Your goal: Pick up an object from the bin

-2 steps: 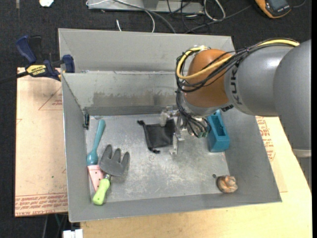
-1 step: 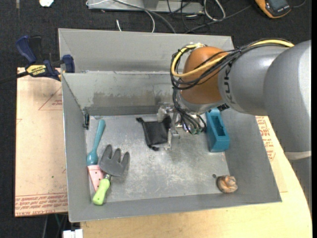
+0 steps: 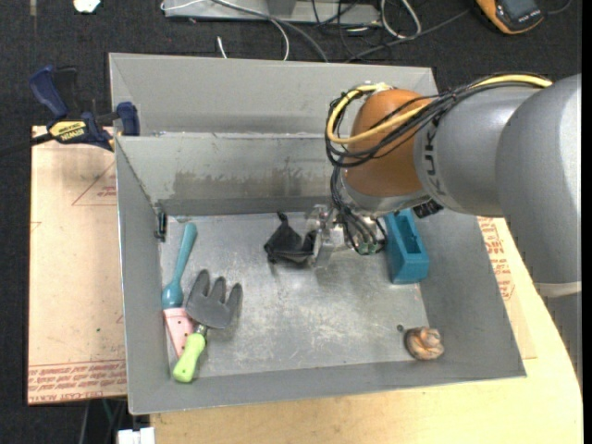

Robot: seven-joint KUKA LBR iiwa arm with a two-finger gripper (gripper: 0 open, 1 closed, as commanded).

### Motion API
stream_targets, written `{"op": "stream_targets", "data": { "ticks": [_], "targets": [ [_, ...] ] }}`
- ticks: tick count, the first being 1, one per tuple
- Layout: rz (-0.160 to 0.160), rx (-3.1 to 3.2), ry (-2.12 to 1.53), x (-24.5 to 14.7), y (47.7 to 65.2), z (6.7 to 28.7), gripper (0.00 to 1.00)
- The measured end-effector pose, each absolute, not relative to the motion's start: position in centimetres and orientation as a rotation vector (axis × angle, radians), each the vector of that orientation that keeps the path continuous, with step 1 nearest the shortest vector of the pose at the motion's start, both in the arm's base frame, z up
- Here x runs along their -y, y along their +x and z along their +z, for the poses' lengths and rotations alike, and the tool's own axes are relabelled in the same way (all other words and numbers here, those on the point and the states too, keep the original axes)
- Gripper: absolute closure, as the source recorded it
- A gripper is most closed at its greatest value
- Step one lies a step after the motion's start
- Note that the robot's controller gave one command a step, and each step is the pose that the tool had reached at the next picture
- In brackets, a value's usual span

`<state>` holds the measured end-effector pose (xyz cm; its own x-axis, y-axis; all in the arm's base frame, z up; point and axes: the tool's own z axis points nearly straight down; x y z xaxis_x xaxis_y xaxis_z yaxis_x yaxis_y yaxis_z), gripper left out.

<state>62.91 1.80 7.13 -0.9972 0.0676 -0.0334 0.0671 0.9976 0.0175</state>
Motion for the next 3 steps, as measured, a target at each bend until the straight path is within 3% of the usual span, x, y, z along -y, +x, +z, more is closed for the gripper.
{"op": "stream_targets", "data": {
  "ticks": [1,2,3],
  "targets": [
    [0.026,-3.106,0.105,-1.8,62.9,7.2,1.0],
    [0.024,-3.11,0.046,-2.2,62.2,14.7,1.0],
    [0.02,-3.101,-0.278,-2.8,62.5,23.0,1.0]
  ]
}}
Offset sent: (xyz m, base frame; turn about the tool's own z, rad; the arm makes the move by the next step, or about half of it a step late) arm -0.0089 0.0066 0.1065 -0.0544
